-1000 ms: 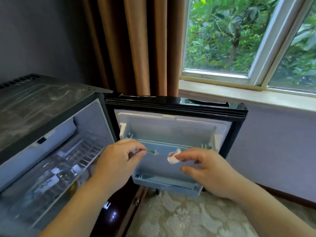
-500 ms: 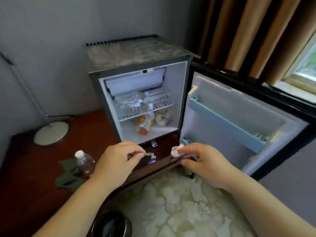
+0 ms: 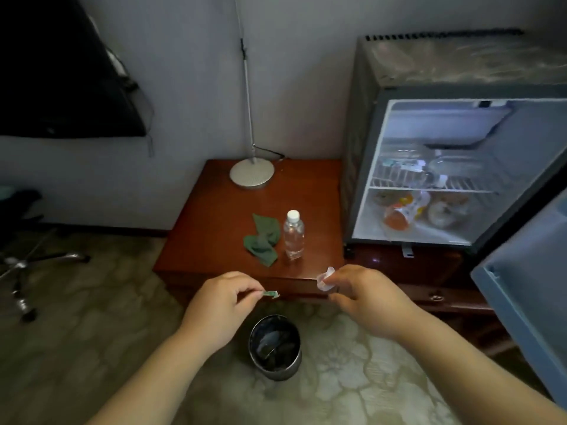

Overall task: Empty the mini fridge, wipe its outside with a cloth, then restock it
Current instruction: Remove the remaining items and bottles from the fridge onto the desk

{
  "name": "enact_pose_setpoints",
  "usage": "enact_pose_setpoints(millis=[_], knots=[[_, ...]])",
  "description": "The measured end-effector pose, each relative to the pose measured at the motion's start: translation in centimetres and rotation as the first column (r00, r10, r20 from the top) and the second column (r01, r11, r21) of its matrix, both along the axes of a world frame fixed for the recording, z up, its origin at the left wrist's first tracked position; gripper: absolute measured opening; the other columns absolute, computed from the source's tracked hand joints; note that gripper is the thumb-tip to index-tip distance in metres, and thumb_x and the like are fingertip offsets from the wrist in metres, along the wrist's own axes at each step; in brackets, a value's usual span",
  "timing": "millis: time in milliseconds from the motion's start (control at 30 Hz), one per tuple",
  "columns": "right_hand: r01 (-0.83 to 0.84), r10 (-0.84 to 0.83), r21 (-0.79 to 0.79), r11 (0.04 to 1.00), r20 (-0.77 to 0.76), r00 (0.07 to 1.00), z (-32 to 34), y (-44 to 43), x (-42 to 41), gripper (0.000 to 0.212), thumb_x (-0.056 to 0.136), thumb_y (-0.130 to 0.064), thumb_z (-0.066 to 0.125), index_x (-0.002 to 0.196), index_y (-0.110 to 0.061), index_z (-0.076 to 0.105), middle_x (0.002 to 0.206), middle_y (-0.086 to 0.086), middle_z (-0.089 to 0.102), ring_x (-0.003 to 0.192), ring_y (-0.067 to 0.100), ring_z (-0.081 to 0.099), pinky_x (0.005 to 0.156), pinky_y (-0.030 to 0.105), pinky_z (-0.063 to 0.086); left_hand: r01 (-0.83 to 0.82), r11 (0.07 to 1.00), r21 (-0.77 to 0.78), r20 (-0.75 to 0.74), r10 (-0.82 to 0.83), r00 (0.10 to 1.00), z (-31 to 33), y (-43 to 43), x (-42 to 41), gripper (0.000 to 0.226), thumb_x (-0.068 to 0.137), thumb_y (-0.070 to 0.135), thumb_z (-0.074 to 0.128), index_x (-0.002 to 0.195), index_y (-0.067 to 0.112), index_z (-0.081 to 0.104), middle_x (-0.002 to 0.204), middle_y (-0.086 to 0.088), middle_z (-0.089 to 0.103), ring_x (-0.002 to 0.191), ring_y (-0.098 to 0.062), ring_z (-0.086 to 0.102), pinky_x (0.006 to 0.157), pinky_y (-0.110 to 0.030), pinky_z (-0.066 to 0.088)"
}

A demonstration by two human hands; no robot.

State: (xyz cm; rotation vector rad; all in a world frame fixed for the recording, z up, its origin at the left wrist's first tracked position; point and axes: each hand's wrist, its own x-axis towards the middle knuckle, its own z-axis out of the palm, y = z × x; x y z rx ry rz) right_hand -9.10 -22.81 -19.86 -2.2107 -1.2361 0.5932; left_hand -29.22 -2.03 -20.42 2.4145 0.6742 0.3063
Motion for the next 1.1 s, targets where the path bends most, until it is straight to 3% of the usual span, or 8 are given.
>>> enact_pose_setpoints(millis=[200,367,567,733,800,900,1000,1100], knots=[[-0.109,0.114,-0.133,0.985,0.027,0.993,-9.9,5.1,-1.9,0.032,0.094,-0.028,0.067,0.125,-0.032,0.070,0.132,-0.014,0.063,0.126,0.001,0.054,0.107,0.022,0.043,-0.100,0.994,-0.054,-0.105,0.094,0.990,-11.7,3.9,-3.0,0.008,0.093,0.033,0.068,0.094,0.036,0.076,0.091,0.026,0.064,0.087,0.003,0.062,0.079,-0.029,0.055],[-0.100,0.098,-0.235,0.967,-0.021,0.995,-28.1,8.5,-2.9,0.032,0.097,-0.029,0.062,0.128,-0.029,0.068,0.135,-0.005,0.062,0.129,0.013,0.054,0.108,0.032,0.044,-0.102,0.993,-0.057,-0.201,0.089,0.976,-28.6,6.2,-3.4,0.010,0.096,0.034,0.065,0.096,0.036,0.075,0.093,0.024,0.062,0.085,0.001,0.060,0.076,-0.024,0.054],[-0.058,0.028,-0.324,0.944,-0.097,0.995,-50.7,12.1,-3.8,0.034,0.096,-0.029,0.060,0.129,-0.029,0.067,0.134,-0.009,0.062,0.122,0.013,0.059,0.099,0.027,0.049,-0.081,0.991,-0.104,-0.237,0.054,0.970,-51.5,8.6,-1.6,0.008,0.093,0.031,0.068,0.094,0.033,0.076,0.093,0.019,0.062,0.084,0.000,0.061,0.078,-0.024,0.053],[-0.001,-0.046,-0.357,0.934,-0.123,0.991,-59.7,12.8,-3.2,0.042,0.091,-0.033,0.066,0.133,-0.032,0.062,0.134,-0.008,0.063,0.119,0.013,0.060,0.098,0.029,0.051,-0.039,0.994,-0.106,-0.272,0.008,0.962,-62.7,10.7,-0.3,0.025,0.090,0.036,0.072,0.114,0.032,0.074,0.107,0.014,0.066,0.097,-0.007,0.065,0.087,-0.027,0.054],[0.035,-0.078,-0.355,0.934,-0.107,0.991,-58.1,12.1,-3.4,0.043,0.091,-0.031,0.067,0.134,-0.030,0.063,0.134,-0.007,0.063,0.118,0.012,0.060,0.095,0.025,0.050,-0.047,0.992,-0.115,-0.287,0.012,0.958,-61.7,10.5,-0.7,0.032,0.089,0.036,0.073,0.121,0.031,0.071,0.112,0.012,0.065,0.099,-0.008,0.064,0.088,-0.028,0.054],[0.067,-0.114,-0.342,0.937,-0.119,0.986,-50.0,10.7,-3.4,0.045,0.092,-0.033,0.066,0.137,-0.029,0.059,0.136,-0.008,0.061,0.119,0.011,0.058,0.092,0.022,0.047,-0.044,0.994,-0.102,-0.318,0.009,0.948,-54.4,9.8,-1.0,0.033,0.090,0.035,0.071,0.123,0.033,0.068,0.111,0.015,0.062,0.099,-0.007,0.063,0.087,-0.030,0.055],[0.082,-0.116,-0.319,0.944,-0.091,0.989,-38.2,9.1,-2.6,0.049,0.093,-0.034,0.066,0.141,-0.028,0.056,0.143,-0.008,0.054,0.126,0.013,0.054,0.096,0.023,0.042,-0.009,0.997,-0.077,-0.301,-0.015,0.953,-42.9,8.6,0.0,0.028,0.091,0.035,0.069,0.119,0.036,0.069,0.108,0.018,0.061,0.101,-0.008,0.062,0.087,-0.033,0.054],[0.107,-0.122,-0.277,0.955,-0.038,0.992,-24.9,6.7,-1.7,0.049,0.091,-0.034,0.069,0.139,-0.028,0.058,0.142,-0.006,0.056,0.123,0.011,0.056,0.097,0.021,0.041,0.040,0.998,-0.045,-0.264,-0.051,0.963,-28.8,6.7,1.2,0.032,0.092,0.039,0.069,0.124,0.037,0.066,0.111,0.022,0.059,0.104,-0.003,0.059,0.090,-0.027,0.051]])
